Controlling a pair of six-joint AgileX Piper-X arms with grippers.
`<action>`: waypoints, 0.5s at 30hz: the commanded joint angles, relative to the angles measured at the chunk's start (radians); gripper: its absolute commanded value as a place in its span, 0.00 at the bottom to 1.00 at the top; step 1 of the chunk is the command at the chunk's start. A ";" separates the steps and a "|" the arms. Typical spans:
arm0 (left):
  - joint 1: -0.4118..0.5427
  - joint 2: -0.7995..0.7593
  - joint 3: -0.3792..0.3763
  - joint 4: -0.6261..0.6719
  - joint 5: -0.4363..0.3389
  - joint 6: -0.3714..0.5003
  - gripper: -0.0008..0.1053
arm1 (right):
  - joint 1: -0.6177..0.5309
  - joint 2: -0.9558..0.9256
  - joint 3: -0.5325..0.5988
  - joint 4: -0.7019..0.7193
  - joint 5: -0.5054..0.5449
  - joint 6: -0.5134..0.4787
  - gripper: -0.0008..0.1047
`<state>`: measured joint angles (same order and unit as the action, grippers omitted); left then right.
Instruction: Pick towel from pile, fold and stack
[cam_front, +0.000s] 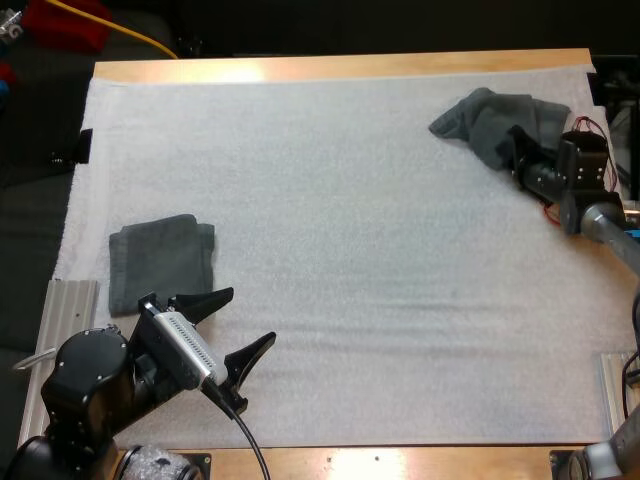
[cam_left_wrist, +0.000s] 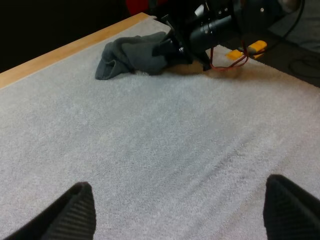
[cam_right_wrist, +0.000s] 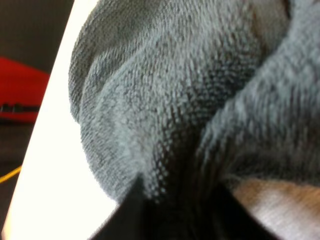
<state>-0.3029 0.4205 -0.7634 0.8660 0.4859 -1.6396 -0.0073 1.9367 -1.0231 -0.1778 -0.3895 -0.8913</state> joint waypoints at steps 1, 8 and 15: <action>-0.004 0.003 -0.008 -0.005 -0.004 0.000 0.64 | 0.002 -0.009 -0.009 -0.007 -0.049 -0.002 0.01; -0.004 0.003 -0.008 -0.005 -0.004 0.000 0.64 | 0.002 -0.085 -0.009 -0.004 -0.169 -0.032 0.01; -0.004 0.003 -0.008 -0.005 -0.004 0.000 0.64 | 0.002 -0.232 -0.009 0.048 -0.169 -0.084 0.01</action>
<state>-0.3029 0.4205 -0.7634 0.8660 0.4859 -1.6396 -0.0073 1.7247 -1.0231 -0.1332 -0.5378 -0.9548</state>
